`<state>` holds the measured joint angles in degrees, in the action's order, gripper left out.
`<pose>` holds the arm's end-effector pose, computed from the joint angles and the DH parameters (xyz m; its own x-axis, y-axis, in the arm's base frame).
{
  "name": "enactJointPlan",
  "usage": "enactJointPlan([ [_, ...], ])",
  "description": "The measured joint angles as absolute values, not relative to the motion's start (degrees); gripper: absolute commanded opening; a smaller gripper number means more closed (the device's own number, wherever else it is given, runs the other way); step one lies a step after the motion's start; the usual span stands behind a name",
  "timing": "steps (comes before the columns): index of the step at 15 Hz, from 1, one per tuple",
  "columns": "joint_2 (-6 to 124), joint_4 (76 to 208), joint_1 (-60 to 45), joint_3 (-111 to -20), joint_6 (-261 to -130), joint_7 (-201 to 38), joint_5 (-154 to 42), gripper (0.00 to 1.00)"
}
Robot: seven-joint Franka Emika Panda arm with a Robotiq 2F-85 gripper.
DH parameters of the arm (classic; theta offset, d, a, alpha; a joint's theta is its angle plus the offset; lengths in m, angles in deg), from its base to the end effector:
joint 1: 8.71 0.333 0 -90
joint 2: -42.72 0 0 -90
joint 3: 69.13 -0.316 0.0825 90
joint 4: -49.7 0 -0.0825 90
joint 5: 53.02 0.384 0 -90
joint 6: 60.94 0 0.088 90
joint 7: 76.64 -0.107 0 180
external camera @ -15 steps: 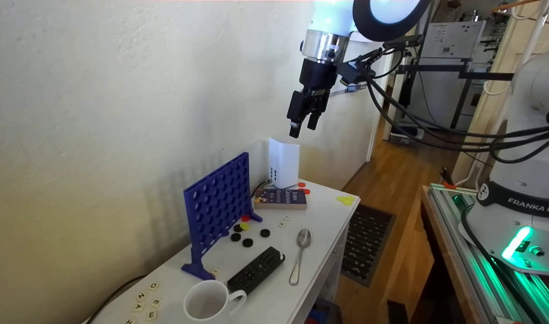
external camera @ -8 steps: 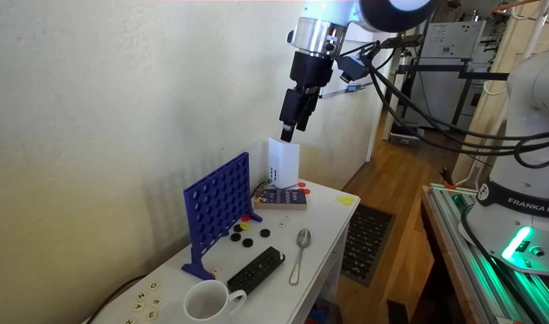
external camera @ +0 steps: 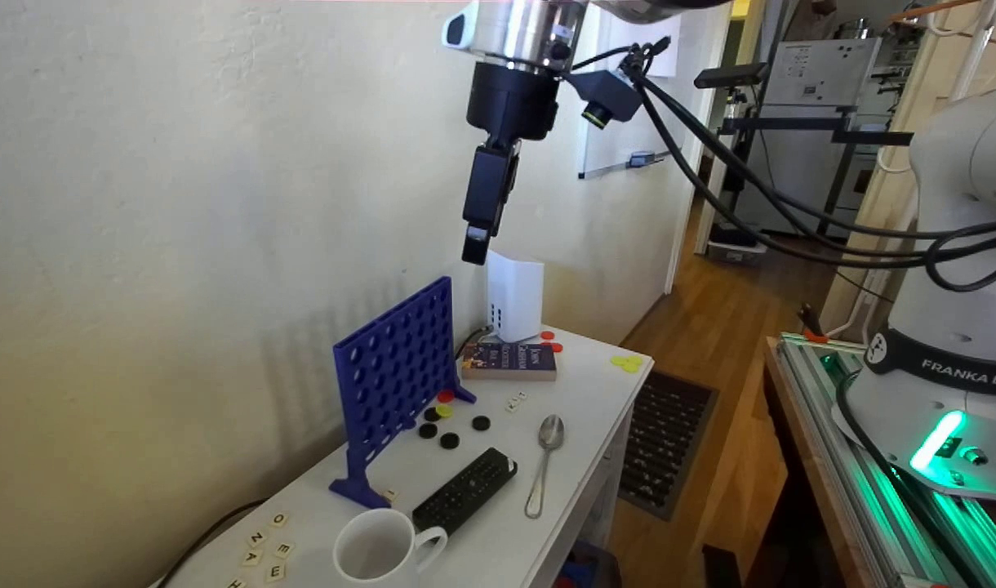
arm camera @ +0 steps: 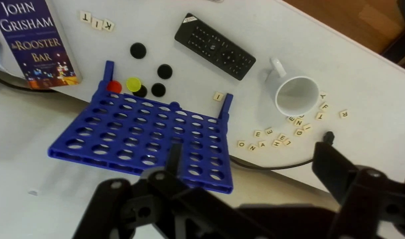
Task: Move the letter block to the right
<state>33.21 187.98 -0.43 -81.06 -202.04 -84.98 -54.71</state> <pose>0.4589 0.1698 0.3947 0.9505 0.2245 0.2150 0.2242 -0.9742 0.0261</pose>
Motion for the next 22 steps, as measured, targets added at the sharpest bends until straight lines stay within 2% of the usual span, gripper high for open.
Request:
enactJointPlan([
  [10, 49.56, 169.67, 5.41, -84.35, -199.77, -80.32, -58.42, 1.00],
  [22, 54.97, 166.43, 5.61, -84.07, -203.73, -78.12, -58.63, 1.00],
])
